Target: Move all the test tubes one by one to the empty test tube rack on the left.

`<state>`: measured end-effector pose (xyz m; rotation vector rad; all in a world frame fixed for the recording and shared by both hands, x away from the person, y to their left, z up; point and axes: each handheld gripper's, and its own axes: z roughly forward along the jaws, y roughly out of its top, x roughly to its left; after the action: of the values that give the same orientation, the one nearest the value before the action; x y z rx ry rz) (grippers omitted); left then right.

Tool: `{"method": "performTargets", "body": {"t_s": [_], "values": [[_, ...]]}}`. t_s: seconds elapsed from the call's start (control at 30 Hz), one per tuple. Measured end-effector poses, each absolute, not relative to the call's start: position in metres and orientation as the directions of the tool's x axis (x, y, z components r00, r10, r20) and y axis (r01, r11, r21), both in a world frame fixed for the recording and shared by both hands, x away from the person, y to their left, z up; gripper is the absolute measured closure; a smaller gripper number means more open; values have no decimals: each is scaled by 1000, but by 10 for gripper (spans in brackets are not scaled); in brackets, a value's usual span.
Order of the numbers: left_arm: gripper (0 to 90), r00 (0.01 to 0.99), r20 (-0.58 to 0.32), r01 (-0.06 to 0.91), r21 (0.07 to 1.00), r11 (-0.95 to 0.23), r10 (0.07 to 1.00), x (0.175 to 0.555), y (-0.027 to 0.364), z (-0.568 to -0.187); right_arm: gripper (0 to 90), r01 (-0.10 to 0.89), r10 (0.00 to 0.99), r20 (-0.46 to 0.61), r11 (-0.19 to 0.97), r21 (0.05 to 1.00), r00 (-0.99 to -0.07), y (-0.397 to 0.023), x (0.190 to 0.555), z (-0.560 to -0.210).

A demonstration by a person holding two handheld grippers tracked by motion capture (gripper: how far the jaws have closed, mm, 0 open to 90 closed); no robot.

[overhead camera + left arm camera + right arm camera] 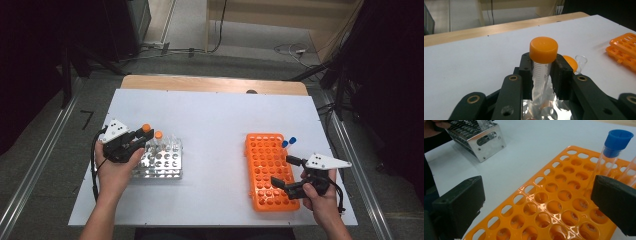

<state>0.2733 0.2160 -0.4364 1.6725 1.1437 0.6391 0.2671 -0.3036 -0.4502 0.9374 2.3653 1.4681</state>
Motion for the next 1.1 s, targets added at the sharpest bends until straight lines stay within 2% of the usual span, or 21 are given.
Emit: {"method": "performTargets", "body": {"t_s": [0.27, 0.53, 0.9, 1.1], "values": [[698, 415, -132, 426, 902, -64, 900, 272, 217, -438, 0, 407, 609, 152, 305, 861, -779, -303, 267, -450], [599, 405, -141, 426, 903, -50, 903, 269, 218, -436, 0, 404, 609, 148, 307, 862, -779, -304, 267, -450], [339, 422, -175, 381, 925, 1, 890, 253, 222, -427, 0, 405, 619, 147, 300, 864, -772, -306, 269, -448], [160, 452, -183, 363, 932, 7, 873, 242, 215, -421, 0, 405, 630, 143, 294, 866, -763, -309, 273, -447]]}}
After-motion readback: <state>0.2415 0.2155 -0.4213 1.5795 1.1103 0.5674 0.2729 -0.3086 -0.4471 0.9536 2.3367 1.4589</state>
